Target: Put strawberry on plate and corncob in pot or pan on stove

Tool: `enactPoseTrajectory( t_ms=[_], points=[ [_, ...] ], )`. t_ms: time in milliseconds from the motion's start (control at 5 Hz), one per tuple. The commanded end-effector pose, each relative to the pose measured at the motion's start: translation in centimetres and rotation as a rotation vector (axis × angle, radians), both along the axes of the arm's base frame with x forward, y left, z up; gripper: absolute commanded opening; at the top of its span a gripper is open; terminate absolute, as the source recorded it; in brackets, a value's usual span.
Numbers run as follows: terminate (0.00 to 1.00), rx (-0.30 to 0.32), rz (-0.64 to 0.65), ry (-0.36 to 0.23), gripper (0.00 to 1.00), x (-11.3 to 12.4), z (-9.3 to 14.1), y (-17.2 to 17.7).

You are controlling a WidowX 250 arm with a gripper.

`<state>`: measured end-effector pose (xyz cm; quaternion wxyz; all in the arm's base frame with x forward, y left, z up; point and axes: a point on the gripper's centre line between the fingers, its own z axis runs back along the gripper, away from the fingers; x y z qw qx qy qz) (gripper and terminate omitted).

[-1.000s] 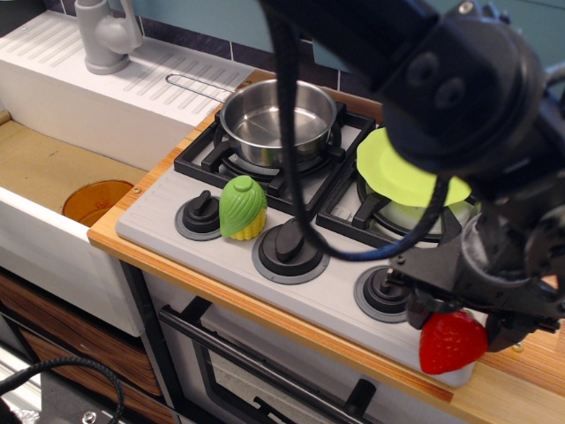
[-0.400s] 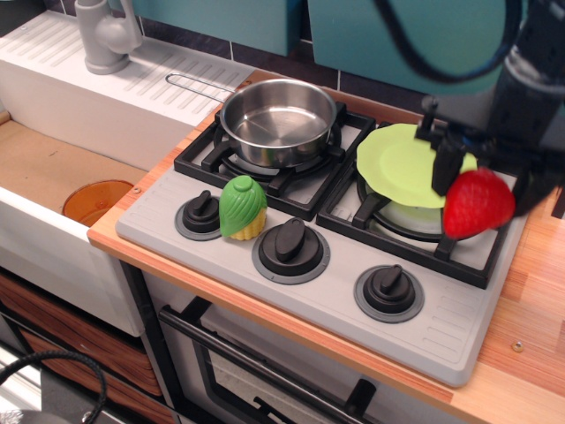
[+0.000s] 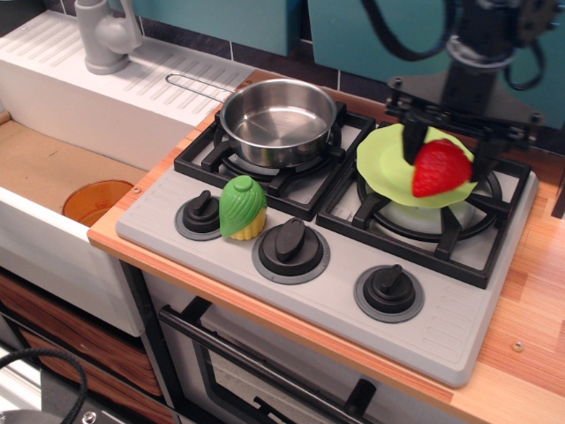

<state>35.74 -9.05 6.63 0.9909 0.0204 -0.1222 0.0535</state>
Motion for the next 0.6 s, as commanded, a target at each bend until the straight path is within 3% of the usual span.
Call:
enactPoseTrajectory(
  t_ms=[0, 400],
  points=[
    [0.00, -0.010, 0.000, -0.068, 0.00, 1.50, 1.68, 0.30],
    [0.00, -0.017, 0.000, -0.088, 0.00, 2.27, 1.20, 0.05]
  ],
)
